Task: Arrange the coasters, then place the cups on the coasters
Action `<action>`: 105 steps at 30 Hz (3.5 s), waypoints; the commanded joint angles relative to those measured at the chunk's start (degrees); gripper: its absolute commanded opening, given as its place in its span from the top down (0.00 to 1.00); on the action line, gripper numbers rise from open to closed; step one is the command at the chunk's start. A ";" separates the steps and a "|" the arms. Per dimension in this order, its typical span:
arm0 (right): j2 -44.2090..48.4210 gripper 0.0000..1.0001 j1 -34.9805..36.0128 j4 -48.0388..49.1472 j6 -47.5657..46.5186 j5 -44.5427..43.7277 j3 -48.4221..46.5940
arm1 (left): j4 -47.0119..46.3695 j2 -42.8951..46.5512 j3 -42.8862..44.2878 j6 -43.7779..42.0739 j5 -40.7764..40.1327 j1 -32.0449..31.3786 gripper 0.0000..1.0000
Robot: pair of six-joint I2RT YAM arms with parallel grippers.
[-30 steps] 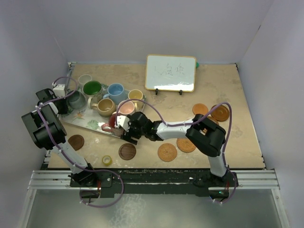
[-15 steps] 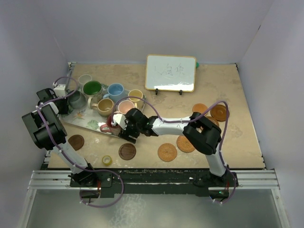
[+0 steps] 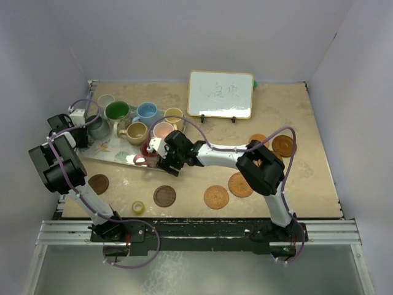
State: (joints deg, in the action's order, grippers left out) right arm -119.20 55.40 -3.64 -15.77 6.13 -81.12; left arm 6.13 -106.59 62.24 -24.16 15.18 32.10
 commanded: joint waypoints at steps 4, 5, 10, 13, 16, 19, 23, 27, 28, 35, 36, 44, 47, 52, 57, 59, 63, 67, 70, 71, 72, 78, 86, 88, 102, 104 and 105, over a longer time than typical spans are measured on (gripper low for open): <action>-1.02 0.26 -6.52 8.30 -3.86 -11.40 -4.06 | 9.51 -1.87 -1.92 0.94 0.99 -1.16 0.68; -1.16 0.26 -6.53 8.03 -4.10 -11.33 -4.31 | 9.51 -1.86 -1.89 1.00 0.92 -1.16 0.68; -1.89 0.26 -7.17 6.11 -4.12 -11.31 -6.09 | 9.73 -1.06 -1.37 1.68 1.08 -1.16 0.68; -0.58 0.24 -7.42 4.80 -4.03 -10.07 -5.71 | 10.31 0.27 -1.04 1.44 0.54 -1.16 0.67; 2.13 0.19 -7.41 2.43 -3.77 -8.00 -4.38 | 11.09 2.25 -0.59 1.09 -0.46 -1.16 0.66; 5.41 0.14 -7.41 0.07 -3.59 -7.51 -2.74 | 12.24 5.16 -0.07 0.75 -1.78 -1.16 0.64; 10.78 0.08 -7.41 -2.54 -3.16 -6.76 0.61 | 14.19 10.02 0.47 0.52 -4.24 -0.99 0.61; 16.00 0.03 -7.41 -7.01 -2.45 -5.45 3.36 | 15.64 14.57 0.52 0.64 -6.38 -0.90 0.59; 17.57 0.02 -7.41 -7.98 -2.24 -5.20 3.99 | 16.11 15.54 0.56 0.73 -6.61 -0.90 0.58; 29.72 0.00 -7.47 -14.18 -2.27 -5.14 7.77 | 17.49 27.00 -2.05 1.79 -7.14 -0.72 0.45; 31.51 0.00 -7.49 -14.85 -2.29 -5.39 8.22 | 17.70 29.59 -2.61 1.97 -6.87 -0.72 0.42; 45.18 0.00 -9.92 -20.07 -2.94 -6.77 12.81 | 26.10 43.46 -4.37 0.72 2.97 -0.80 0.29; 49.44 0.00 -13.32 -22.38 -3.82 -5.72 15.64 | 29.95 47.23 -5.34 -2.09 8.45 -1.10 0.27; 55.28 0.00 -21.89 -27.27 -6.39 -4.92 20.52 | 35.27 52.31 -7.48 -6.85 16.52 -4.22 0.26; 56.35 0.00 -32.46 -30.35 -8.04 -3.23 25.13 | 37.70 55.63 -8.78 -9.35 17.16 -10.28 0.26; 55.20 0.01 -36.50 -30.28 -8.01 -2.61 26.60 | 38.19 55.99 -9.34 -9.64 17.03 -12.64 0.26; 49.34 0.02 -43.76 -29.30 -8.02 -1.69 26.35 | 37.94 55.18 -11.04 -9.84 15.49 -17.16 0.26; 41.64 0.04 -46.34 -29.09 -8.19 -0.44 22.08 | 35.86 54.42 -12.76 -9.30 14.36 -20.02 0.26; 35.52 0.06 -46.30 -29.69 -9.55 0.38 18.25 | 33.80 54.13 -13.44 -7.95 14.32 -20.70 0.26; 33.46 0.08 -46.28 -28.85 -9.60 -0.53 17.36 | 33.29 54.03 -13.58 -7.47 14.27 -20.89 0.26; 31.86 0.10 -46.18 -28.60 -9.54 -0.37 16.91 | 32.44 53.99 -13.69 -6.88 14.18 -21.05 0.26; 26.91 0.15 -44.92 -26.37 -10.72 0.75 17.34 | 28.71 54.52 -14.59 -3.23 14.80 -21.26 0.26; 20.75 0.30 -42.38 -24.71 -11.16 0.24 16.39 | 27.58 55.46 -15.37 -1.76 14.64 -21.29 0.26; 19.57 0.33 -41.94 -24.58 -11.62 0.28 16.41 | 27.59 55.44 -15.42 -1.75 14.43 -21.29 0.26; 12.81 0.63 -35.66 -22.35 -9.21 -2.15 13.43 | 27.15 56.08 -15.85 -1.49 13.70 -21.29 0.26; 12.01 0.66 -35.21 -22.50 -7.99 -1.74 11.87 | 27.07 56.14 -15.93 -1.45 13.69 -21.29 0.26; 11.35 0.68 -35.00 -22.66 -7.47 -1.52 10.92 | 27.09 56.20 -16.01 -1.57 13.65 -21.30 0.26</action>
State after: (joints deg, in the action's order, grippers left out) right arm -104.16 19.11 -27.55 -25.67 4.56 -67.66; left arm 35.55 -51.44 46.48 -26.50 28.49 11.11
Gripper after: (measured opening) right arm 0.348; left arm 0.739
